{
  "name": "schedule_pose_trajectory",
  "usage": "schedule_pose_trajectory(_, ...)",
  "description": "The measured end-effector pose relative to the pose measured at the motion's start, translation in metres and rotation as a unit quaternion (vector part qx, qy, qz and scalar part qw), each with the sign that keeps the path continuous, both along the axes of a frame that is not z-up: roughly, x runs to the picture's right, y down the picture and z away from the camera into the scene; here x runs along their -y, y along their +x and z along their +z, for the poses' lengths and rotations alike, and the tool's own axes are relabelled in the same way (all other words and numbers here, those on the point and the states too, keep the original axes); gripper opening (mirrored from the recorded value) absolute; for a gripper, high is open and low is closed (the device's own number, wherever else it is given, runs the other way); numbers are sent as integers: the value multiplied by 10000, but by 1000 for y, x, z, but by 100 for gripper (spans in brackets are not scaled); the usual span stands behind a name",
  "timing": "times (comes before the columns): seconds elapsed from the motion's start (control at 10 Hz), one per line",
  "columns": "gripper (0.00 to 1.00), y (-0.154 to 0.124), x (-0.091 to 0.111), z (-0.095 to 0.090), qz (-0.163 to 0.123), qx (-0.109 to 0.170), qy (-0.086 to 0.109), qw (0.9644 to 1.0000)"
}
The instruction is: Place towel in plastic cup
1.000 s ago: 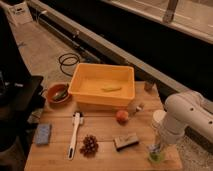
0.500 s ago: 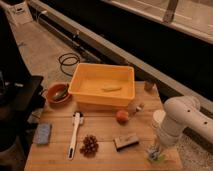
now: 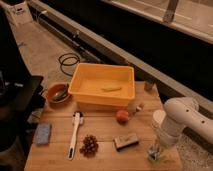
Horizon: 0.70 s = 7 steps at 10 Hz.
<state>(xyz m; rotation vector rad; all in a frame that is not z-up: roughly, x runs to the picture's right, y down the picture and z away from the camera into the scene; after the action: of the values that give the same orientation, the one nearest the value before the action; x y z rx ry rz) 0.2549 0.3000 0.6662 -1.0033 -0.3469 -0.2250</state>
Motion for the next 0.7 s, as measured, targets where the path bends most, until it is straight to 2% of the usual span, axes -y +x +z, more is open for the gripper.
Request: schedule_pose_trajectory(0.7, 80, 4, 5, 3, 4, -80, 11, 10000)
